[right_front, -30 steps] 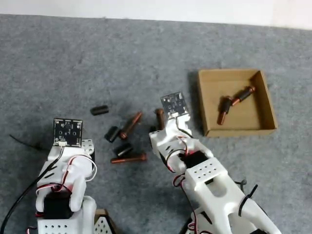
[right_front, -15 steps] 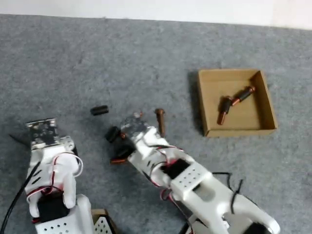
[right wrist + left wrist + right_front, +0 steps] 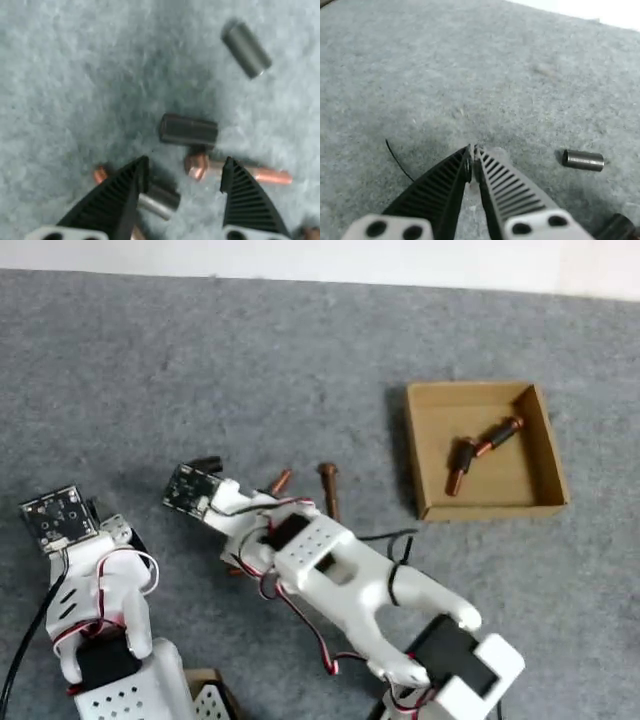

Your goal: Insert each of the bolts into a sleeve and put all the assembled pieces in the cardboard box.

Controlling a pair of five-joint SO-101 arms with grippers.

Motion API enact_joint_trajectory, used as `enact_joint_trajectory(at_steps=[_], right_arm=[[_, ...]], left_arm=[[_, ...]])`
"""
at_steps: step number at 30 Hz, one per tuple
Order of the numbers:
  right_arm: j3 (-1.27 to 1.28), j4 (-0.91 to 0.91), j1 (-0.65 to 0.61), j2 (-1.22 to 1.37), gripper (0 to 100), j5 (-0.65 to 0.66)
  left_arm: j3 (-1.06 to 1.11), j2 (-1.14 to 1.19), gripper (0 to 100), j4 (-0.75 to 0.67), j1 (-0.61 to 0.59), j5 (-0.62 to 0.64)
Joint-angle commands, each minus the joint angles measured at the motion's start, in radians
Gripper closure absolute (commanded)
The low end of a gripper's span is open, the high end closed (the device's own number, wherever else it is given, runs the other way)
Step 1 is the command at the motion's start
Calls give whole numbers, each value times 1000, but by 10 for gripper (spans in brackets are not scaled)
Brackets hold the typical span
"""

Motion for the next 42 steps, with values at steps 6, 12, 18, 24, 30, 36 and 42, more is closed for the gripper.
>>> enact_joint_trajectory(at_steps=[6, 12, 18, 24, 30, 36, 42], right_arm=[[-145, 8, -12, 91, 783, 95], [-189, 8, -12, 186, 783, 143], [-234, 8, -12, 255, 783, 157], [-302, 8, -12, 354, 783, 184], [-351, 8, -10, 409, 786, 184], [-349, 10, -10, 414, 916, 186], [-348, 10, -7, 415, 975, 186]], left_arm=[[4, -8, 969, -37, -7, 8], [7, -8, 969, -37, -7, 6], [8, -8, 969, -37, -7, 5], [8, -8, 969, -37, -4, 5], [8, -8, 969, -37, -4, 5], [8, -8, 969, -37, -2, 5], [8, -8, 969, -37, -2, 5]])
